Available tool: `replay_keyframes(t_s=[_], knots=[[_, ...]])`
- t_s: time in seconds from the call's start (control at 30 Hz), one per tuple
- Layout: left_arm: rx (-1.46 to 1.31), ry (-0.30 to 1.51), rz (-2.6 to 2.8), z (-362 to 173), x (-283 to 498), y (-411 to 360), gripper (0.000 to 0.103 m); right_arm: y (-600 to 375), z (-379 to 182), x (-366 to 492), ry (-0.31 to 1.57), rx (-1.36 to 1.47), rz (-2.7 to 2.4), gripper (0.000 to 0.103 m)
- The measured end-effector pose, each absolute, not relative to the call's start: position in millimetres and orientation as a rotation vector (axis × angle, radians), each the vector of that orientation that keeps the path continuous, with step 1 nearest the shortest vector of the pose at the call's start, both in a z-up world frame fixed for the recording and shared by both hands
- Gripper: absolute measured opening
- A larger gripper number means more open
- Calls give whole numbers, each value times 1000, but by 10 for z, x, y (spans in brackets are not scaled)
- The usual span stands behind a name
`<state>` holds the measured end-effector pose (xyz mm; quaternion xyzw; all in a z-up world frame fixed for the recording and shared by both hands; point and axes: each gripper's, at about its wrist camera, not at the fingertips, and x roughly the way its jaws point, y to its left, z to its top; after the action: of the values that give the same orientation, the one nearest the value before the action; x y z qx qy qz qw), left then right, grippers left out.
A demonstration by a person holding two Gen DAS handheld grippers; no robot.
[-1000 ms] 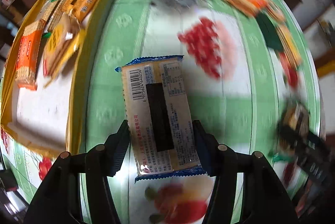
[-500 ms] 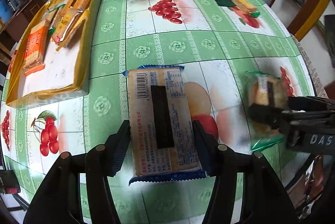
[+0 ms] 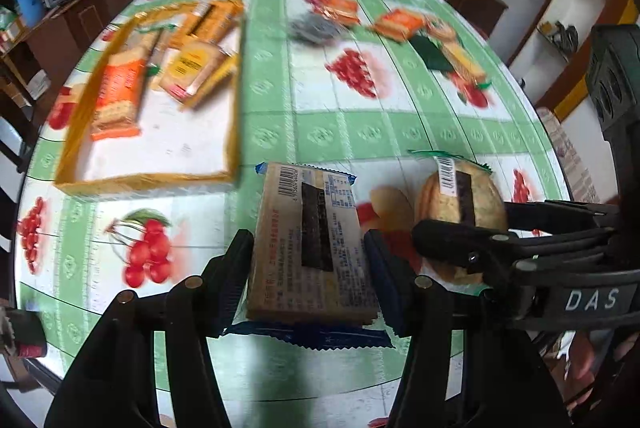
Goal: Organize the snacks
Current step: 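Carry both held packs over the yellow tray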
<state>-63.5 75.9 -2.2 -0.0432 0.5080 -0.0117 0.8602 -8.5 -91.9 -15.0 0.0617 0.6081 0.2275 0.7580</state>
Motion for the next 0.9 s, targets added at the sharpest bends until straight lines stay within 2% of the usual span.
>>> replay_keyframes(t_s=[0.57, 0.9], knots=[[-191, 925, 217, 416, -242, 2008, 56, 427, 509, 413, 1164, 80, 670, 77], [-247, 986, 333, 129, 169, 2656, 56, 1009, 482, 980, 1119, 55, 659, 77]])
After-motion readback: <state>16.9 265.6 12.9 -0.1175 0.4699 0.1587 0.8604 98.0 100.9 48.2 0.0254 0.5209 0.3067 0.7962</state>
